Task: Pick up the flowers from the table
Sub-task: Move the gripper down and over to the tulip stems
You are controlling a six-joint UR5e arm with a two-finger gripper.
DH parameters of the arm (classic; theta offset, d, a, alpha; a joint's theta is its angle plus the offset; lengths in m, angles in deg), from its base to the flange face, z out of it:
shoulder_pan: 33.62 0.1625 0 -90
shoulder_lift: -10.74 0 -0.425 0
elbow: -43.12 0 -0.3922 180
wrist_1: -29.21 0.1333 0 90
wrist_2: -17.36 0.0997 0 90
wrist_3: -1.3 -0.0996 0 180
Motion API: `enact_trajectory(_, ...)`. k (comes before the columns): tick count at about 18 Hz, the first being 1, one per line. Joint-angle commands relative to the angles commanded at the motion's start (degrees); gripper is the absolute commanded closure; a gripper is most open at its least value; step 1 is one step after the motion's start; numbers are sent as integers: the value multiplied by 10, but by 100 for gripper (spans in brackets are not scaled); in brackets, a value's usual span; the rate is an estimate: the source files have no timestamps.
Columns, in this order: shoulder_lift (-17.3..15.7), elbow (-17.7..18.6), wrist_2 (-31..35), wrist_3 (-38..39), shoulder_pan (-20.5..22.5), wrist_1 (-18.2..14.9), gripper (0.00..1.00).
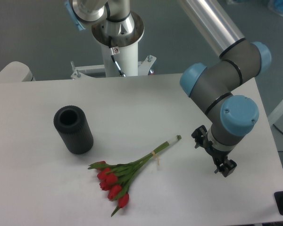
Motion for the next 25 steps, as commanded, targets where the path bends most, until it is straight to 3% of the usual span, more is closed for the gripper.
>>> enact_trajectory(7,-6,23,-8,19,-12,1,0)
enact_trajectory(12,-17,67,-21,84,-43,7,0)
enact_trajectory(15,-20,93,-22,88,-56,35,0)
enact_trajectory(21,-22,162,-21,166,-98,105,0)
enact_trajectory(25,-30,195,-22,169,-107,115,0)
